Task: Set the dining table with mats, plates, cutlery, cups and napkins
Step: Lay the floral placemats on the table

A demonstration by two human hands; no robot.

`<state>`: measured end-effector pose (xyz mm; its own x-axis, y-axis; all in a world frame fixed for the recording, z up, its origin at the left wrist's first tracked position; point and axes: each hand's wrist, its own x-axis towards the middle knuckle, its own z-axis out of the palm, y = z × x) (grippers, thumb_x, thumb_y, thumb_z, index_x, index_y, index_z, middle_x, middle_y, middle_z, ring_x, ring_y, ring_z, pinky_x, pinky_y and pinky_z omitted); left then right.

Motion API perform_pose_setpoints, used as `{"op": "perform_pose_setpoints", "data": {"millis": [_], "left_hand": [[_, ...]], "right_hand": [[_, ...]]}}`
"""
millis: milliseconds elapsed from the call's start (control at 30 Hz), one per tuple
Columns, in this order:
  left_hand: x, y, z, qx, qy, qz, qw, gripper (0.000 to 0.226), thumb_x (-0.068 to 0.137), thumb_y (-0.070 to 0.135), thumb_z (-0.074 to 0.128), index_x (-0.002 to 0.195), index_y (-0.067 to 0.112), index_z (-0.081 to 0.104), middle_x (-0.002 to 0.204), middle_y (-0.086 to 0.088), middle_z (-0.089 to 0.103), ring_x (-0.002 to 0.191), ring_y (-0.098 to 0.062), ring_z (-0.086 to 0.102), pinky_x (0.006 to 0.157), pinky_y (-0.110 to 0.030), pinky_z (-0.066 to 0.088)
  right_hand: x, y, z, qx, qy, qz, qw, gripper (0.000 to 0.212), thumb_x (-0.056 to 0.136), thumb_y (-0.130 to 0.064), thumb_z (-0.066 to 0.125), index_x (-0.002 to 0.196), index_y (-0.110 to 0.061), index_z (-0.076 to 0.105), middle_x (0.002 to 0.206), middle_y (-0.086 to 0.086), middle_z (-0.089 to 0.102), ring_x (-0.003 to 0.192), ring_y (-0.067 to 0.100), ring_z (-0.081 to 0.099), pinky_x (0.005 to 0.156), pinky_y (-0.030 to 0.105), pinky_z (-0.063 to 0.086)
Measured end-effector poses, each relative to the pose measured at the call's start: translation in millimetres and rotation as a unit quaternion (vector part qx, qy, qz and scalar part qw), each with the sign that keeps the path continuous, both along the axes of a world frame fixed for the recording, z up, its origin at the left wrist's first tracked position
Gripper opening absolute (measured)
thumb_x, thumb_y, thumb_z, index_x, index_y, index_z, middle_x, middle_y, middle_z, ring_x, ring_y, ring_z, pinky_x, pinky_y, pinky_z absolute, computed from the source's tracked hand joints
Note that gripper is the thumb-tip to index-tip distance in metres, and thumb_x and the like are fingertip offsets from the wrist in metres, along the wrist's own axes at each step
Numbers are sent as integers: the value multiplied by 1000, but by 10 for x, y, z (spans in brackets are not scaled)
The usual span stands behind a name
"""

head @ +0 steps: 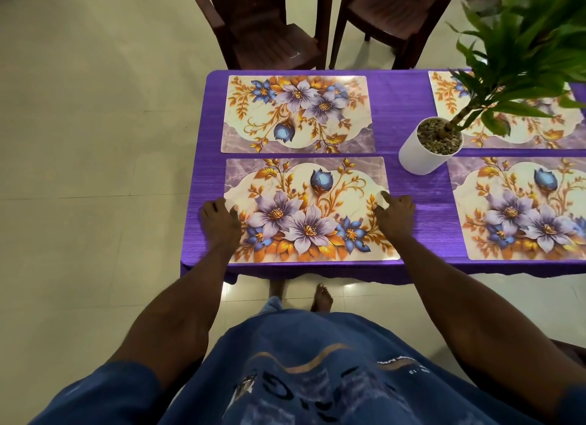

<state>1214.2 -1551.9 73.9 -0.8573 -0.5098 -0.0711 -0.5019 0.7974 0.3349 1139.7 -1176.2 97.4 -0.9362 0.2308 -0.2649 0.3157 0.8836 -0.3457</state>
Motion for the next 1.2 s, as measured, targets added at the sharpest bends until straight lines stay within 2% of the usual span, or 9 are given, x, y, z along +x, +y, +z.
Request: {"op": "perform_pose_setpoints", "data": {"millis": [367,600,733,800,900,1033,1100,1200], "left_hand": [[-18,-11,23,15,-15,2,1000,37,100,26,51,128,3,49,130,-24,46,118,-36,45,96,-44,43],[-22,5,51,17,-16,1,1000,39,100,27,51,130,2,48,132,-24,46,121,-37,44,101,-45,41],[-10,62,114,16,0,24,1000,41,101,32,48,129,3,47,131,-23,47,119,-37,45,96,-46,42],[30,102,128,-13,7,27,1000,40,100,33,48,128,3,47,130,-22,49,119,-38,47,96,-48,41],[105,152,137,-38,-7,0,999,45,100,32,49,133,3,45,138,-22,47,128,-39,44,104,-51,38],[230,163,191,-29,-22,-24,999,51,101,31,47,144,4,38,152,-20,35,141,-37,30,114,-49,26],[339,88,197,-42,-9,-22,999,50,99,28,50,141,2,42,148,-23,40,135,-41,37,110,-51,30],[535,-153,191,-87,39,-9,995,39,93,25,54,125,2,54,128,-22,55,116,-42,51,97,-50,40]], "right_hand": [[52,61,-2,-25,8,20,999,45,97,-24,56,141,-16,49,137,20,39,129,36,35,102,45,39],[34,67,26,-38,5,14,999,47,97,-29,56,142,-17,48,136,19,40,129,35,35,102,45,39],[39,31,63,-37,62,-6,997,47,96,-33,56,139,-16,48,133,18,42,126,35,39,97,45,42],[38,-35,77,7,75,24,997,49,96,-35,55,139,-14,45,136,18,41,128,35,38,101,46,39],[9,-247,98,49,91,114,988,50,97,-31,52,141,-9,41,145,17,39,130,35,38,103,46,34],[18,-735,119,31,100,230,967,52,95,-25,53,142,-5,41,148,19,39,134,37,37,108,48,31],[48,-1079,130,16,101,281,954,54,91,-20,56,140,-3,42,143,21,43,131,39,41,105,49,34],[95,-1659,133,13,112,361,926,51,84,-19,62,129,1,51,131,25,51,120,43,48,97,49,39]]}}
